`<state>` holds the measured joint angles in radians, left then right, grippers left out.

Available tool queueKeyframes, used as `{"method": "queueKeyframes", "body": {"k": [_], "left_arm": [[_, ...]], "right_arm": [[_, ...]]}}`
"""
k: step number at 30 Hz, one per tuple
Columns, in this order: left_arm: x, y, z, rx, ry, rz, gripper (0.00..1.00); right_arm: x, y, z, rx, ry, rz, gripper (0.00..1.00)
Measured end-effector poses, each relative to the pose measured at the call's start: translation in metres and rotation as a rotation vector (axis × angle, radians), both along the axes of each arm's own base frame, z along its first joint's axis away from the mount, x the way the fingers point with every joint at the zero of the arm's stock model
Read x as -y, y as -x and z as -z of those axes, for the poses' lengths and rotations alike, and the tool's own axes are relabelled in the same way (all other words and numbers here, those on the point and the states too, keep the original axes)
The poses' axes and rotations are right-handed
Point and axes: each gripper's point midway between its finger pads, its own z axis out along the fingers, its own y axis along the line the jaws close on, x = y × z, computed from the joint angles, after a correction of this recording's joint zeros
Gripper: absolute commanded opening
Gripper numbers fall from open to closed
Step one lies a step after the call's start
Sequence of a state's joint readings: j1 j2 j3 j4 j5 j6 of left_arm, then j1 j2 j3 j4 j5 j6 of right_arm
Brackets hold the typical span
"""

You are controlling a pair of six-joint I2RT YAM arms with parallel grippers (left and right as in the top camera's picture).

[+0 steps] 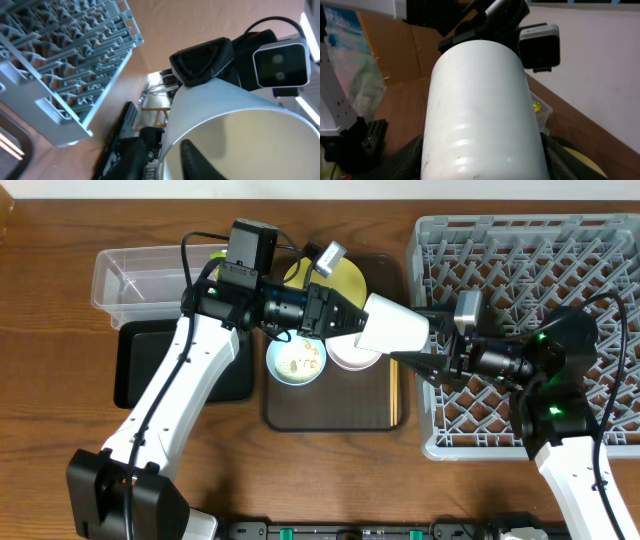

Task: Sort waste into correct bins and load items into the dishwasher rack
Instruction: 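Lift the white cup and hand it to the right gripper, then carry the white cup with the right gripper and place it in the rack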

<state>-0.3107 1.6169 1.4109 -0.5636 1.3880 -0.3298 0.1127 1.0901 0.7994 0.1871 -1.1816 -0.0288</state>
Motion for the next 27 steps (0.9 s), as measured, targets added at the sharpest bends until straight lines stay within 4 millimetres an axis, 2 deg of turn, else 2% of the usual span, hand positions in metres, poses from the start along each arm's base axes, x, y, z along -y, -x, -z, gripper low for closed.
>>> {"method": "queueKeyframes", "body": {"k": [3, 9, 14, 20, 23, 27], "left_arm": [[0.0, -0.004, 0.005, 0.003, -0.029, -0.026, 0.41], [-0.005, -0.014, 0.025, -0.014, -0.138, -0.108, 0.43], [-0.019, -0.022, 0.059, -0.067, -0.325, -0.215, 0.45], [-0.049, -0.023, 0.099, -0.116, -0.583, -0.33, 0.46], [-0.068, -0.022, 0.117, -0.126, -0.718, -0.379, 0.46], [-0.094, -0.021, 0.134, -0.121, -0.882, -0.437, 0.46]], "right_arm": [[0.0, 0.0, 0.004, -0.03, 0.002, 0.001, 0.4], [0.001, 0.0, 0.015, -0.107, 0.013, 0.015, 0.43], [0.006, -0.008, 0.037, -0.255, 0.04, 0.098, 0.41], [0.021, -0.025, 0.068, -0.404, 0.098, 0.278, 0.24], [0.034, -0.034, 0.084, -0.468, 0.142, 0.39, 0.12], [0.051, -0.042, 0.093, -0.533, 0.207, 0.526, 0.01]]}}
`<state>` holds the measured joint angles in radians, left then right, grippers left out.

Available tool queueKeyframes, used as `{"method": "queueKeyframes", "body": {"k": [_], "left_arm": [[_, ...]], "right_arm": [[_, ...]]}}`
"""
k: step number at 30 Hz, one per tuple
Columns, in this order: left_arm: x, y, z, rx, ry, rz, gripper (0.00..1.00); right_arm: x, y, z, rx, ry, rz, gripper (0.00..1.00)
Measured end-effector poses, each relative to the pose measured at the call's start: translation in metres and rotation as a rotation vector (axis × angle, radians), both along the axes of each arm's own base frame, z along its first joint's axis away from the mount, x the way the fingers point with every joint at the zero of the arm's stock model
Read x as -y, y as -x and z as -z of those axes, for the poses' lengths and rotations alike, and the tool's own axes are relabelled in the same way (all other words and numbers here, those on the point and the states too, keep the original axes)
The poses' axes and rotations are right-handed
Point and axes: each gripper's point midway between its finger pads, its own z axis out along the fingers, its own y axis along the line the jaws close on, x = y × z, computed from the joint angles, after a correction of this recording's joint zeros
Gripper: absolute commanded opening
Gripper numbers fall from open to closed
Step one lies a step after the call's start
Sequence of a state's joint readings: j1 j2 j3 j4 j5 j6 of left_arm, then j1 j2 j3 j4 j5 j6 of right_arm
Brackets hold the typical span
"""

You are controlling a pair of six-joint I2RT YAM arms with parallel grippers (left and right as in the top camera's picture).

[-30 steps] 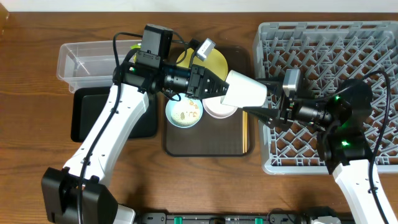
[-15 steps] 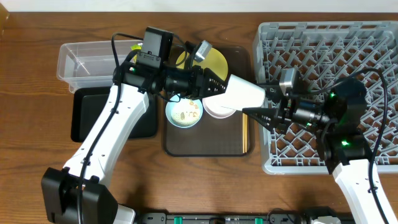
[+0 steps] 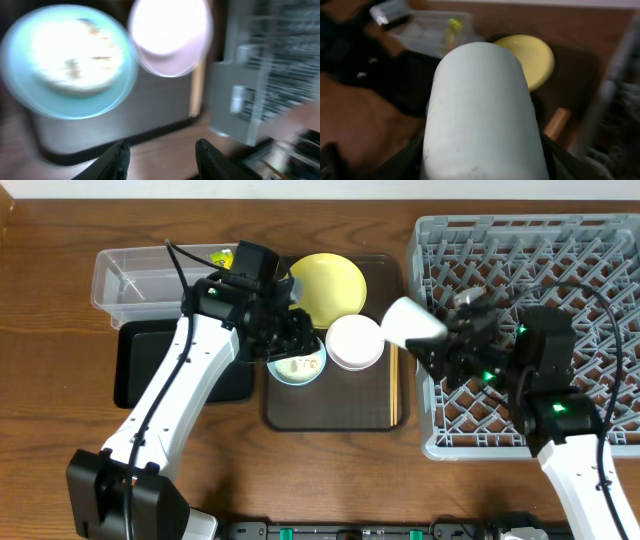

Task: Sort waste into correct bins and load items into the dishwasher rack
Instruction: 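Carry the white cup with the right gripper and place it in the rack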

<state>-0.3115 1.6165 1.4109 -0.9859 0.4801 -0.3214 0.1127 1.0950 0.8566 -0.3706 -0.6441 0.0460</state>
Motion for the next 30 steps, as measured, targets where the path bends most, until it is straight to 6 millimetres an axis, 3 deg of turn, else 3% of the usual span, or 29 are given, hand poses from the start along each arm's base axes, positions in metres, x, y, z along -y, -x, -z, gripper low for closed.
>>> {"method": "queueKeyframes", "body": {"k": [8, 16, 20, 23, 30], "left_arm": [[-0.031, -0.006, 0.011, 0.033, -0.182, -0.049, 0.46], [-0.036, -0.008, 0.012, 0.043, -0.215, -0.058, 0.46], [-0.037, -0.008, 0.012, 0.044, -0.217, -0.059, 0.46], [-0.037, -0.008, 0.012, 0.044, -0.218, -0.059, 0.46], [-0.037, -0.008, 0.012, 0.045, -0.222, -0.061, 0.46]], "right_arm": [[0.042, -0.009, -0.037, -0.035, 0.171, 0.229, 0.01], [0.097, 0.013, -0.046, -0.177, 0.326, 0.453, 0.01], [0.134, 0.021, -0.035, -0.292, 0.366, 0.591, 0.01], [0.161, 0.025, -0.014, -0.414, 0.394, 0.681, 0.01], [0.193, 0.036, 0.042, -0.706, 0.469, 0.746, 0.01]]}}
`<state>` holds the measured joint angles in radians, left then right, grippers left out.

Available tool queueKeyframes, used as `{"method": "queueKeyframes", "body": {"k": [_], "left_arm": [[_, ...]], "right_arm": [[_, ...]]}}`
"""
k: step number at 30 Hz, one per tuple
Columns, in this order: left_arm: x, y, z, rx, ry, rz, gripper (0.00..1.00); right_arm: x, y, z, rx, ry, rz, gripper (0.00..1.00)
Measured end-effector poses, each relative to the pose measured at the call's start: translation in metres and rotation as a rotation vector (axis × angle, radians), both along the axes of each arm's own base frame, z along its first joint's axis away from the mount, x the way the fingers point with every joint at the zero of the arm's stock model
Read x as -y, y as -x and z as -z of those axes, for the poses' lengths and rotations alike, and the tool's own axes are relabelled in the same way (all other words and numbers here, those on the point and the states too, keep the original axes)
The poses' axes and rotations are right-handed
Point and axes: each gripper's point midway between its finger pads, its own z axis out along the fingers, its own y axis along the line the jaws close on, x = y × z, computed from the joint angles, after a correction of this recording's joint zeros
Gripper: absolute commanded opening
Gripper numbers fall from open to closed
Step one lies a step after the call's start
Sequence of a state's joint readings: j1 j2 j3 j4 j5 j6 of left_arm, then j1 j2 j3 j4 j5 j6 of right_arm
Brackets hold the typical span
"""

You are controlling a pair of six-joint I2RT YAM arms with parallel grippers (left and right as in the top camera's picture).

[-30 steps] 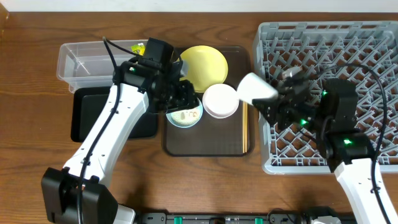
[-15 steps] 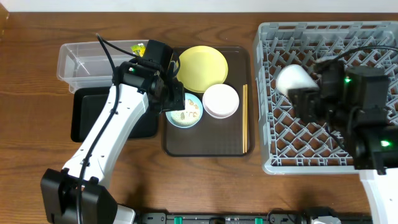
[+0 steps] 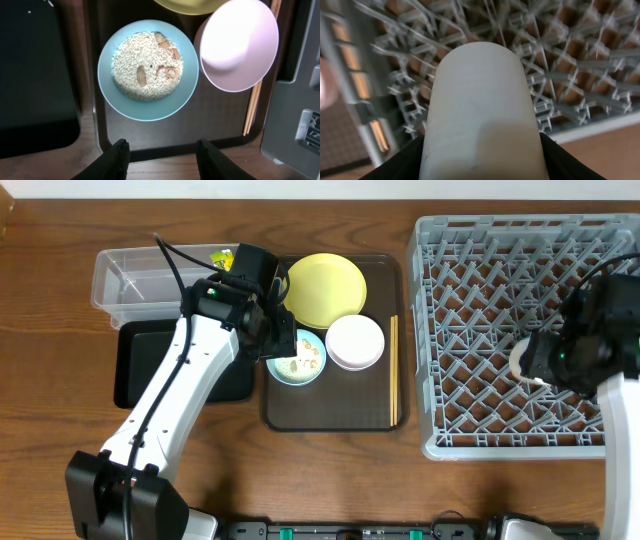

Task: Sort waste into correct bins and load items into the dishwasher rack
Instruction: 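Carry the white cup with the right gripper and place it in the rack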

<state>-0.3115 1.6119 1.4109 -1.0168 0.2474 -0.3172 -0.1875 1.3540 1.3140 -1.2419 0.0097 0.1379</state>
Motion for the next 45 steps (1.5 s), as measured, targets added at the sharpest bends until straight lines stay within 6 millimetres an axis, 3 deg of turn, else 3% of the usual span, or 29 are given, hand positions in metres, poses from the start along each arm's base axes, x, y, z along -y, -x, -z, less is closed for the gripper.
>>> {"method": "queueKeyframes", "body": {"k": [7, 18, 24, 32, 33, 35, 40, 42, 45], "left_arm": [[0.0, 0.0, 0.0, 0.0, 0.0, 0.0, 0.46], [0.0, -0.001, 0.0, 0.003, 0.001, 0.0, 0.46], [0.0, -0.001, 0.0, 0.003, 0.001, 0.0, 0.47], [0.0, -0.001, 0.0, 0.003, 0.001, 0.0, 0.46], [0.0, -0.001, 0.0, 0.003, 0.001, 0.0, 0.46], [0.0, -0.001, 0.0, 0.003, 0.001, 0.0, 0.46], [0.0, -0.001, 0.0, 0.003, 0.001, 0.0, 0.46], [0.0, -0.001, 0.0, 0.003, 0.001, 0.0, 0.47], [0.0, -0.001, 0.0, 0.003, 0.001, 0.0, 0.47]], "right_arm": [[0.008, 0.001, 0.03, -0.136, 0.008, 0.019, 0.01], [0.04, 0.012, 0.03, -0.155, 0.04, 0.129, 0.01], [0.042, 0.015, 0.032, -0.17, 0.026, 0.141, 0.01], [0.043, 0.013, 0.058, -0.267, 0.001, 0.137, 0.05], [0.043, 0.013, 0.061, -0.28, -0.002, 0.136, 0.12], [0.043, 0.013, 0.067, -0.304, -0.007, 0.135, 0.4], [0.042, 0.012, 0.073, -0.325, -0.015, 0.133, 0.88], [0.042, 0.012, 0.073, -0.324, -0.017, 0.132, 0.99], [0.042, 0.011, 0.073, -0.32, -0.018, 0.125, 0.99]]}}
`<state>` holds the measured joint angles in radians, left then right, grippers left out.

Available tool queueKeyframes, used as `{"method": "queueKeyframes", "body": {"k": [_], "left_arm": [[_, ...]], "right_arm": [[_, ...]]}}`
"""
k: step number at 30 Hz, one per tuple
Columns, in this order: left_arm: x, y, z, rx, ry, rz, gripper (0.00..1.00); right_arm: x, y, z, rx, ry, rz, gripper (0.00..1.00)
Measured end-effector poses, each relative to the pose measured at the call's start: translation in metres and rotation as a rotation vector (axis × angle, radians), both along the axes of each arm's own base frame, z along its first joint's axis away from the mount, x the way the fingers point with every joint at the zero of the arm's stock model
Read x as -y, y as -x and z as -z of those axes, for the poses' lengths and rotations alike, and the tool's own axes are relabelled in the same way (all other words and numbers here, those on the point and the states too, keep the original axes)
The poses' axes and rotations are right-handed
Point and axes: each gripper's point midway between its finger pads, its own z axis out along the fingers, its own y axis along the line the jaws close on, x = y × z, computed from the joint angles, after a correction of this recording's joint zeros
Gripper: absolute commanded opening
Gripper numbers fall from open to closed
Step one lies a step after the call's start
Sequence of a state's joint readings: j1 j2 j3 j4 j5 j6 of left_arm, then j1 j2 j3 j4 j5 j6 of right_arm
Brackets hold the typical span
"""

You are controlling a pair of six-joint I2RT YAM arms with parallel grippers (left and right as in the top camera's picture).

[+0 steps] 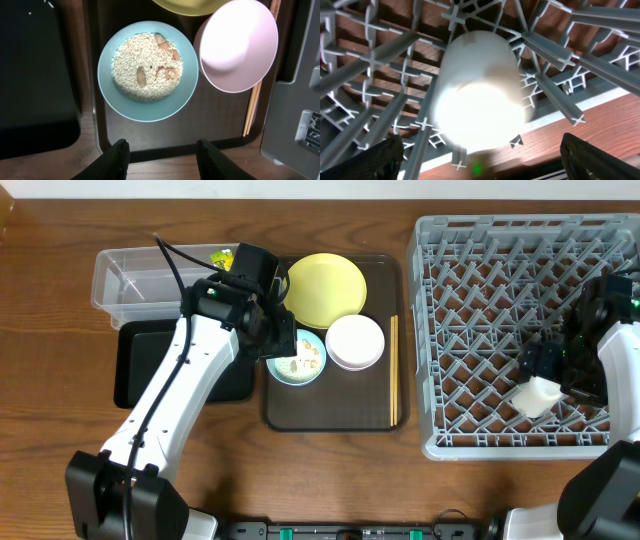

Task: Sort waste into correct bins and load items into the dishwasher rack
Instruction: 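Carry the white cup with the right gripper and place it in the rack, then move the right gripper to the pink bowl and grasp its rim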

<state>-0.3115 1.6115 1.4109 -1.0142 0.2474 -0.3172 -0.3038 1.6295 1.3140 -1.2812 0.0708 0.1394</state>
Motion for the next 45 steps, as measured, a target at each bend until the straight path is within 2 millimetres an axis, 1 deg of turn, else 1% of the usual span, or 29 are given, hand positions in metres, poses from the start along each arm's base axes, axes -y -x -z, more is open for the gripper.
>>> {"method": "queueKeyframes", "body": {"k": [5, 8, 10, 11, 13, 14, 16, 18, 19, 21, 22, 23, 24, 27, 28, 29, 31, 32, 33, 35, 36, 39, 42, 45], "left_arm": [[-0.002, 0.0, 0.001, -0.001, -0.009, -0.002, 0.47], [-0.01, 0.003, 0.003, -0.011, -0.052, -0.013, 0.47], [-0.017, 0.005, 0.004, -0.018, -0.093, -0.025, 0.48], [-0.022, 0.007, 0.005, -0.022, -0.117, -0.037, 0.52], [-0.031, 0.008, 0.007, -0.028, -0.161, -0.068, 0.52], [-0.035, 0.009, 0.007, -0.033, -0.182, -0.09, 0.52], [-0.043, 0.009, 0.008, -0.033, -0.216, -0.13, 0.54], [-0.05, 0.008, 0.008, -0.034, -0.238, -0.175, 0.55], [-0.053, 0.008, 0.008, -0.036, -0.243, -0.196, 0.55], [-0.063, 0.007, 0.008, -0.043, -0.254, -0.243, 0.56], [-0.068, 0.007, 0.008, -0.048, -0.258, -0.262, 0.56], [-0.074, 0.007, 0.008, -0.055, -0.264, -0.282, 0.56], [-0.082, 0.008, 0.008, -0.067, -0.269, -0.308, 0.56], [-0.099, 0.01, 0.009, -0.09, -0.277, -0.368, 0.56], [-0.105, 0.01, 0.009, -0.096, -0.279, -0.387, 0.57], [-0.11, 0.011, 0.009, -0.102, -0.279, -0.403, 0.56], [-0.121, 0.012, 0.009, -0.114, -0.281, -0.437, 0.56], [-0.126, 0.013, 0.009, -0.12, -0.283, -0.453, 0.56], [-0.131, 0.013, 0.009, -0.124, -0.283, -0.467, 0.57], [-0.137, 0.015, 0.01, -0.134, -0.285, -0.486, 0.57], [-0.139, 0.016, 0.01, -0.138, -0.285, -0.492, 0.57], [-0.141, 0.016, 0.01, -0.142, -0.286, -0.496, 0.57], [-0.141, 0.017, 0.01, -0.142, -0.286, -0.496, 0.57], [-0.141, 0.017, 0.01, -0.146, -0.287, -0.496, 0.57]], "right_arm": [[0.0, -0.002, 0.0, 0.01, -0.002, 0.0, 0.99], [-0.004, -0.007, -0.003, 0.029, -0.024, -0.003, 0.96], [-0.007, -0.018, -0.012, 0.074, -0.044, -0.021, 0.92], [-0.011, -0.029, -0.02, 0.12, -0.059, -0.044, 0.91], [-0.022, -0.053, -0.038, 0.222, -0.089, -0.098, 0.9], [-0.031, -0.066, -0.049, 0.282, -0.105, -0.135, 0.9], [-0.057, -0.095, -0.077, 0.429, -0.142, -0.243, 0.89], [-0.093, -0.12, -0.106, 0.565, -0.181, -0.367, 0.89], [-0.109, -0.127, -0.116, 0.613, -0.195, -0.418, 0.89], [-0.149, -0.137, -0.131, 0.689, -0.227, -0.533, 0.87], [-0.162, -0.138, -0.133, 0.705, -0.238, -0.568, 0.87], [-0.182, -0.14, -0.135, 0.72, -0.247, -0.622, 0.86], [-0.198, -0.14, -0.135, 0.727, -0.256, -0.662, 0.86], [-0.24, -0.139, -0.128, 0.724, -0.272, -0.766, 0.84], [-0.252, -0.138, -0.122, 0.712, -0.27, -0.794, 0.84], [-0.26, -0.139, -0.116, 0.699, -0.265, -0.811, 0.84], [-0.275, -0.14, -0.098, 0.662, -0.25, -0.845, 0.78], [-0.284, -0.14, -0.086, 0.635, -0.243, -0.866, 0.73], [-0.289, -0.141, -0.075, 0.61, -0.236, -0.877, 0.7], [-0.298, -0.143, -0.054, 0.568, -0.224, -0.892, 0.59], [-0.303, -0.144, -0.042, 0.547, -0.221, -0.898, 0.56], [-0.311, -0.15, -0.014, 0.502, -0.207, -0.888, 0.56], [-0.312, -0.154, 0.012, 0.457, -0.182, -0.861, 0.56], [-0.31, -0.155, 0.035, 0.409, -0.161, -0.839, 0.53]]}}
